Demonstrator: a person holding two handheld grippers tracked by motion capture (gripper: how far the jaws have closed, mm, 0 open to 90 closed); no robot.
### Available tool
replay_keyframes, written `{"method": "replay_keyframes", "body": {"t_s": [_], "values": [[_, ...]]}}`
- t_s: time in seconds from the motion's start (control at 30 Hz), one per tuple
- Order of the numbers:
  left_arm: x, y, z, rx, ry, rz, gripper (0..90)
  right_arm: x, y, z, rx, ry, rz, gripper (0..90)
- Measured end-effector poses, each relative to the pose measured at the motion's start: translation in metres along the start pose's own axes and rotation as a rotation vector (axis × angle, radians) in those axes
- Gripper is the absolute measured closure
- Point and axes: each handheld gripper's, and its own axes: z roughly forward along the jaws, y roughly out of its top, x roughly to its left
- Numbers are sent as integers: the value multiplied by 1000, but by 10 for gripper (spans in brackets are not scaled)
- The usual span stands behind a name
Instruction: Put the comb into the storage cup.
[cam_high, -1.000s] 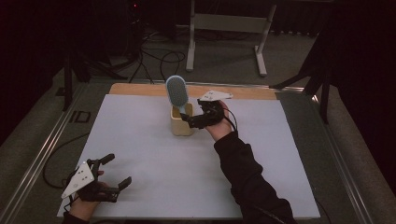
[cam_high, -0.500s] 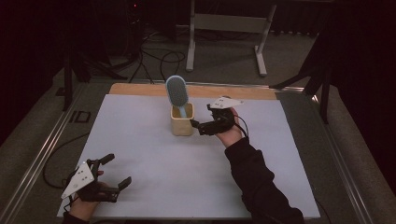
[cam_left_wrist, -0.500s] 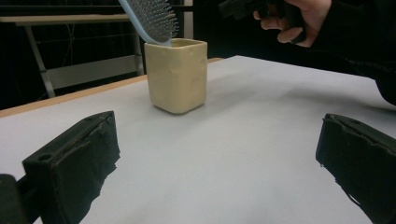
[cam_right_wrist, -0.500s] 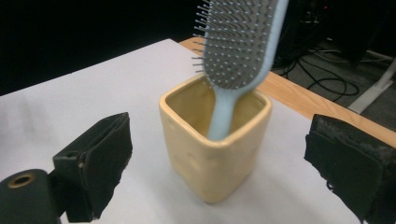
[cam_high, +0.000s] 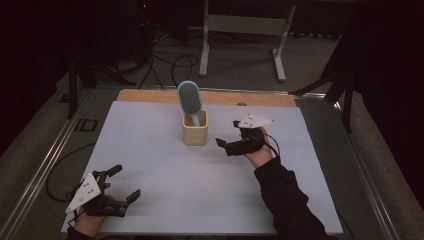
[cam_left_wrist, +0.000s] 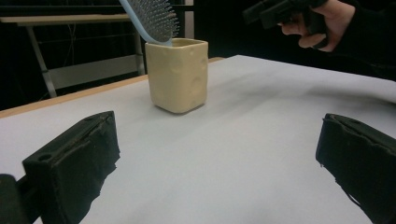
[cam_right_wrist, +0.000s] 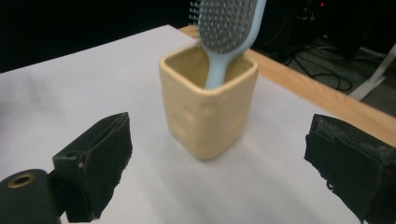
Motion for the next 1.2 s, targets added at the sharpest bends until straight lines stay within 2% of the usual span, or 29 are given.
{"method": "replay_keyframes", "body": {"t_s": [0.23, 0.27, 0.37, 0.73, 1.2], "values": [[0, 0, 1, 0, -2, -2, 0, -2, -19, -11, 13, -4, 11, 75], [0, 0, 1, -1, -1, -1, 0, -2, -27, -14, 31, -5, 12, 75], [0, 0, 1, 0, -2, -2, 0, -1, -35, -19, 38, -7, 22, 75], [0, 0, 1, -1, -2, -1, 0, 1, -59, -39, 51, -20, 41, 75], [0, 0, 1, -1, -3, -1, 0, 4, -90, -64, 71, -75, 56, 80]]}}
